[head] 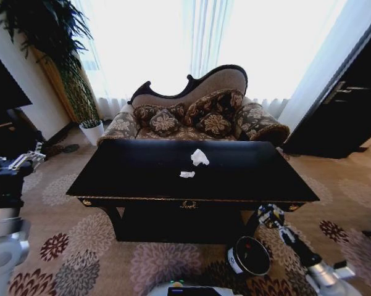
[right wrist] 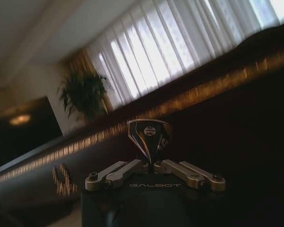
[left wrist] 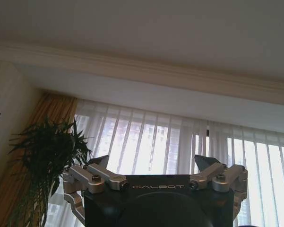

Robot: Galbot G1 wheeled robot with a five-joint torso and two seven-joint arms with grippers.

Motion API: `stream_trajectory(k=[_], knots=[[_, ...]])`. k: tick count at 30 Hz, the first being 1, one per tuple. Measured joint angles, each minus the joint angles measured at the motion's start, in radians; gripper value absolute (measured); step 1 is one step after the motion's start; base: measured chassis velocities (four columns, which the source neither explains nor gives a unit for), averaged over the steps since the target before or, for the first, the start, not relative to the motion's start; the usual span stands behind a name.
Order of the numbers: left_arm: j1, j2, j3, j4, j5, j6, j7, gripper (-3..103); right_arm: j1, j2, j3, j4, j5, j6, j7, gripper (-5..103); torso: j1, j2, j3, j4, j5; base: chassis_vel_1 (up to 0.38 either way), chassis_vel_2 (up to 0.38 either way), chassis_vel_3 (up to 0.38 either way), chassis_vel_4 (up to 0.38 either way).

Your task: Move to the front of the table and place the trash on the table into the trash bin.

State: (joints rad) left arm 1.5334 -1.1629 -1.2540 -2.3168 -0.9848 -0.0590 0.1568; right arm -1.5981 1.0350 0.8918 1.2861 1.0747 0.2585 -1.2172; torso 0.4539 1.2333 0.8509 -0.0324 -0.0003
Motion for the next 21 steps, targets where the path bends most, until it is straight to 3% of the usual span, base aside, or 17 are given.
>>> stream_trajectory(k=[6,9,10,12,14,16,19,21], knots=[[0.000,-0.002,0.000,0.000,0.000,-0.001,0.000,100,0.050,-0.007,-0.049,-0.152,-0.085,0.027,-0.006,0,0.000,0.000,0.000,-0.0001,0.0002,0.000,0.000,0.000,0.000],[0.004,0.006,-0.011,-0.004,-0.003,-0.001,0.000,100,0.100,-0.011,-0.095,-0.291,-0.220,0.085,0.080,0,0.000,0.000,0.000,-0.0002,0.0002,0.000,0.000,0.000,0.000],[0.004,0.006,-0.011,-0.004,-0.003,-0.001,0.000,100,0.100,-0.011,-0.095,-0.291,-0.220,0.085,0.080,0,0.000,0.000,0.000,-0.0002,0.0002,0.000,0.000,0.000,0.000],[0.009,0.004,-0.011,-0.009,0.000,-0.001,0.000,100,0.133,-0.005,-0.108,-0.352,-0.392,0.120,0.209,0,0.000,0.000,0.000,-0.0001,0.0002,0.000,0.000,0.000,0.000],[0.011,0.002,-0.011,-0.012,0.002,-0.001,0.000,100,0.140,-0.003,-0.109,-0.363,-0.436,0.124,0.246,0,0.000,0.000,0.000,0.0000,0.0002,0.000,0.000,0.000,0.000],[0.018,-0.002,-0.008,-0.022,0.008,0.001,0.001,100,0.169,0.010,-0.123,-0.399,-0.583,0.125,0.384,0,0.000,0.000,0.000,-0.0002,0.0001,0.000,0.000,0.000,0.000],[0.025,-0.002,-0.017,-0.031,0.009,0.003,0.001,100,0.194,0.026,-0.165,-0.413,-0.625,0.105,0.509,0,0.000,0.000,0.000,0.0000,0.0003,0.000,0.000,0.000,0.000],[0.027,0.000,-0.022,-0.034,0.008,0.003,0.001,100,0.203,0.033,-0.180,-0.418,-0.623,0.089,0.552,0,0.000,0.000,0.000,0.0001,0.0002,0.000,0.000,0.000,0.000]])
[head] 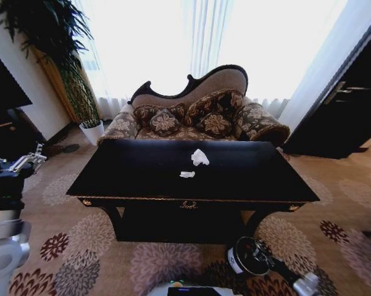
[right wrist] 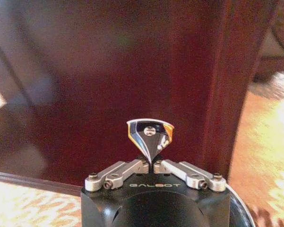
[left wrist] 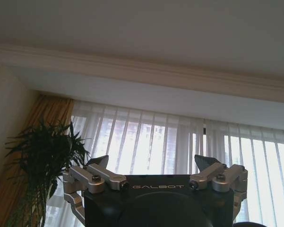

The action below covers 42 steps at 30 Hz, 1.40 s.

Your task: Move to the front of the table and place the trash on the table into the trash bin.

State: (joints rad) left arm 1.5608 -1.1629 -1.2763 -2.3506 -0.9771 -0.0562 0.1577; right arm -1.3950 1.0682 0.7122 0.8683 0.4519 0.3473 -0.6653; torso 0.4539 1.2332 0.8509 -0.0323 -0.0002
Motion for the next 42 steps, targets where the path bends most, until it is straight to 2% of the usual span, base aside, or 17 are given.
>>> stream_trajectory(k=[3,4,9,18,19,20,21,25,26,27,31,33,35,37,38,39,42], knots=[[0.009,0.007,-0.018,-0.007,-0.009,0.001,0.000,100,0.022,0.023,-0.030,-0.019,-0.006,-0.050,0.104,0,0.000,0.000,0.000,-0.0001,0.0000,0.000,0.000,0.000,0.000],[0.009,0.007,-0.018,-0.007,-0.009,0.001,0.000,100,0.022,0.023,-0.030,-0.019,-0.006,-0.050,0.104,0,0.000,0.000,0.000,-0.0001,0.0000,0.000,0.000,0.000,0.000],[0.020,0.013,-0.031,-0.008,-0.014,0.002,0.000,100,0.060,0.062,-0.046,-0.078,-0.045,-0.092,0.227,0,0.000,0.000,0.000,-0.0001,0.0001,0.000,0.000,0.000,0.000],[0.039,0.008,-0.026,-0.026,0.001,0.006,0.000,100,0.128,0.091,-0.052,-0.119,-0.031,-0.131,0.279,-3,0.000,0.000,0.000,-0.0001,0.0003,0.000,0.000,0.000,0.000],[0.042,0.008,-0.026,-0.032,0.003,0.012,0.000,100,0.142,0.089,-0.048,-0.118,-0.040,-0.138,0.272,2,0.000,0.000,0.000,0.0003,-0.0006,0.000,0.000,0.000,0.000],[0.044,0.008,-0.025,-0.032,0.006,0.014,0.000,100,0.152,0.086,-0.037,-0.123,-0.121,-0.146,0.271,13,0.000,0.000,0.000,-0.0003,0.0001,0.000,0.000,0.000,0.000],[0.044,0.008,-0.025,-0.032,0.006,0.014,0.000,100,0.152,0.086,-0.037,-0.123,-0.121,-0.146,0.271,13,0.000,0.000,0.000,-0.0003,0.0001,0.000,0.000,0.000,0.000],[0.039,0.001,-0.013,-0.023,0.019,0.014,0.000,100,0.162,0.076,-0.022,-0.145,-0.237,-0.116,0.272,34,0.000,0.000,0.000,-0.0001,0.0003,0.000,0.000,0.000,0.000],[0.037,-0.004,-0.006,-0.020,0.027,0.014,0.000,100,0.165,0.071,-0.018,-0.152,-0.269,-0.101,0.271,34,0.000,0.000,0.000,-0.0003,0.0003,0.000,0.000,0.000,0.000],[0.037,-0.004,-0.006,-0.020,0.027,0.014,0.000,100,0.165,0.071,-0.018,-0.152,-0.269,-0.101,0.271,34,0.000,0.000,0.000,-0.0003,0.0003,0.000,0.000,0.000,0.000],[0.033,-0.027,0.022,-0.018,0.056,0.010,0.000,100,0.167,0.062,-0.017,-0.151,-0.299,-0.075,0.270,56,0.000,0.000,0.000,-0.0001,0.0002,0.000,0.000,0.000,0.000],[0.033,-0.028,0.023,-0.018,0.058,0.009,0.000,100,0.167,0.062,-0.017,-0.150,-0.299,-0.075,0.270,56,0.000,0.000,0.000,-0.0001,0.0003,0.000,0.000,0.000,0.000],[0.032,-0.037,0.035,-0.021,0.068,0.008,0.001,100,0.148,0.072,-0.011,-0.115,-0.312,-0.074,0.265,67,0.000,0.000,0.000,0.0000,-0.0003,0.000,0.000,0.000,0.000],[0.027,-0.042,0.038,-0.018,0.072,0.004,0.002,100,0.103,0.097,0.002,-0.041,-0.329,-0.070,0.217,78,0.000,0.000,0.000,-0.0002,0.0002,0.000,0.000,0.000,0.000],[0.027,-0.042,0.038,-0.018,0.072,0.004,0.002,100,0.103,0.097,0.002,-0.041,-0.329,-0.070,0.217,78,0.000,0.000,0.000,-0.0002,0.0002,0.000,0.000,0.000,0.000],[0.024,-0.048,0.040,-0.014,0.081,0.001,0.002,100,0.081,0.112,0.006,-0.003,-0.330,-0.065,0.166,78,0.000,0.000,0.000,-0.0004,0.0000,0.000,0.000,0.000,0.000],[0.020,-0.085,0.049,-0.013,0.138,-0.010,0.009,100,0.036,0.141,0.021,0.098,-0.310,-0.054,0.046,94,0.000,0.000,0.000,-0.0002,0.0000,0.000,0.000,0.000,0.000]])
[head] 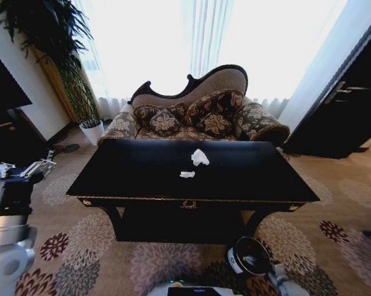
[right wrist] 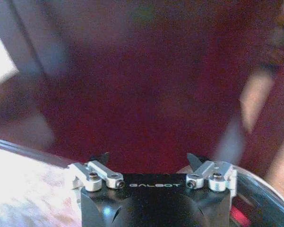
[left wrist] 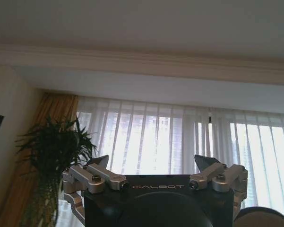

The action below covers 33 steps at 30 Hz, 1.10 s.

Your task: Move to the front of the table and place the trash on the table into the trash bin.

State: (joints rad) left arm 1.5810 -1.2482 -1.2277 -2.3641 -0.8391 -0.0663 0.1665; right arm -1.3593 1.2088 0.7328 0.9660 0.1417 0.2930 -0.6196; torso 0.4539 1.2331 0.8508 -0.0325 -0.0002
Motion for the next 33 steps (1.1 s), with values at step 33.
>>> stream_trajectory(k=[33], knots=[[0.061,-0.079,-0.020,-0.094,-0.048,0.024,-0.031,100,-0.221,0.061,0.394,0.513,0.474,-0.042,-0.575,100,0.000,0.000,0.000,0.0001,-0.0001,0.000,0.000,0.000,0.000]])
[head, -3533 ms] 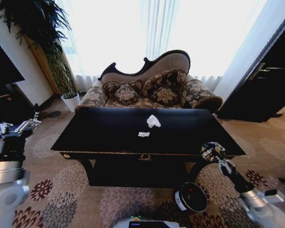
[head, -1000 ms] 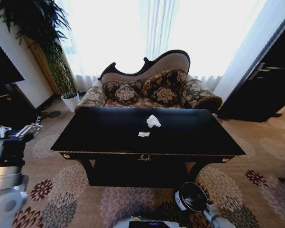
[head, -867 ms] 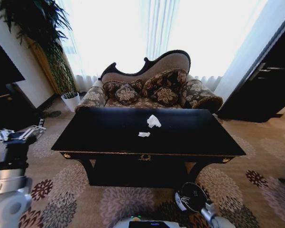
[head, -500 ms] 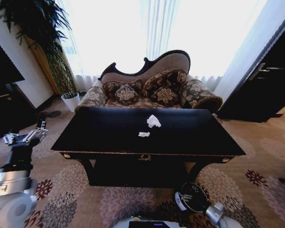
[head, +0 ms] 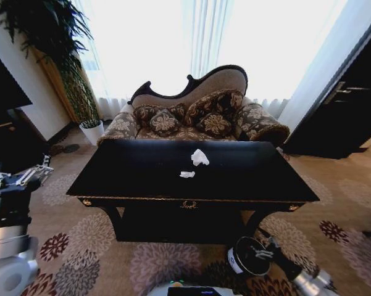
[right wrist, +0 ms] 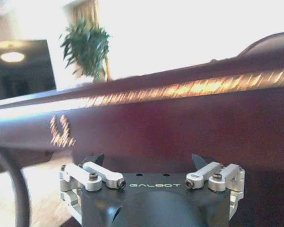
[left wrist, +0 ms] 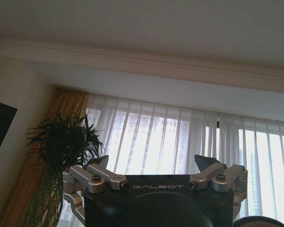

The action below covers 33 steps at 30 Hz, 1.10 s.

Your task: Move to the front of the table and place the trash on the table into the trash bin.

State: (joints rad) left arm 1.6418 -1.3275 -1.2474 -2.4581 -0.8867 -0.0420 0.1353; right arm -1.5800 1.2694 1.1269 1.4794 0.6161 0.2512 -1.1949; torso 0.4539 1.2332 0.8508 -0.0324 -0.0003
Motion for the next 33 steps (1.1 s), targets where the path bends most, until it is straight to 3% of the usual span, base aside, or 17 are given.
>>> stream_trajectory(k=[3,6,12,17,19,21,23,24,28,29,31,33], knots=[[0.006,-0.001,-0.005,-0.007,0.000,0.001,0.000,100,0.000,-0.009,0.026,0.024,0.041,-0.023,-0.013,100,0.000,0.000,0.000,0.0000,0.0004,0.000,0.000,0.000,0.000],[0.014,-0.002,-0.013,-0.011,-0.001,0.001,0.000,100,0.008,-0.037,0.064,0.050,0.137,-0.046,-0.083,100,0.000,0.000,0.000,-0.0002,0.0002,0.000,0.000,0.000,0.000],[0.015,0.001,-0.021,-0.010,-0.001,0.002,0.000,100,0.026,-0.065,0.070,0.104,0.268,-0.073,-0.051,100,0.000,0.000,0.000,-0.0001,0.0002,0.000,0.000,0.000,0.000],[0.013,0.032,-0.050,0.003,-0.013,0.002,0.001,100,0.042,-0.120,0.030,0.181,0.272,-0.058,0.127,100,0.000,0.000,0.000,-0.0001,0.0003,0.000,0.000,0.000,0.000],[0.013,0.039,-0.056,0.005,-0.017,0.002,0.001,100,0.043,-0.131,0.025,0.190,0.265,-0.056,0.146,100,0.000,0.000,0.000,-0.0001,0.0004,0.000,0.000,0.000,0.000],[0.013,0.065,-0.083,0.018,-0.036,0.002,0.001,100,0.051,-0.178,0.006,0.250,0.245,-0.058,0.252,100,0.000,0.000,0.000,-0.0001,0.0001,0.000,0.000,0.000,0.000],[0.010,0.078,-0.104,0.029,-0.054,0.002,0.001,100,0.057,-0.210,-0.009,0.311,0.245,-0.083,0.359,100,0.000,0.000,0.000,0.0000,0.0001,0.000,0.000,0.000,0.000],[0.010,0.078,-0.104,0.029,-0.054,0.002,0.001,100,0.057,-0.210,-0.009,0.311,0.245,-0.083,0.359,100,0.000,0.000,0.000,0.0000,0.0001,0.000,0.000,0.000,0.000],[0.002,0.093,-0.122,0.046,-0.073,0.004,0.001,100,0.079,-0.272,-0.049,0.417,0.236,-0.149,0.534,100,0.000,0.000,0.000,-0.0001,-0.0004,0.000,0.000,0.000,0.000],[0.002,0.093,-0.122,0.046,-0.073,0.004,0.001,100,0.079,-0.272,-0.049,0.417,0.236,-0.149,0.534,100,0.000,0.000,0.000,-0.0001,-0.0004,0.000,0.000,0.000,0.000],[-0.002,0.097,-0.120,0.048,-0.075,0.005,0.001,100,0.096,-0.311,-0.112,0.480,0.174,-0.187,0.716,100,0.000,0.000,0.000,0.0001,0.0002,0.000,0.000,0.000,0.000],[-0.009,0.104,-0.109,0.053,-0.075,0.007,0.001,100,0.105,-0.337,-0.144,0.513,0.137,-0.209,0.832,100,0.000,0.000,0.000,0.0003,0.0002,0.000,0.000,0.000,0.000]])
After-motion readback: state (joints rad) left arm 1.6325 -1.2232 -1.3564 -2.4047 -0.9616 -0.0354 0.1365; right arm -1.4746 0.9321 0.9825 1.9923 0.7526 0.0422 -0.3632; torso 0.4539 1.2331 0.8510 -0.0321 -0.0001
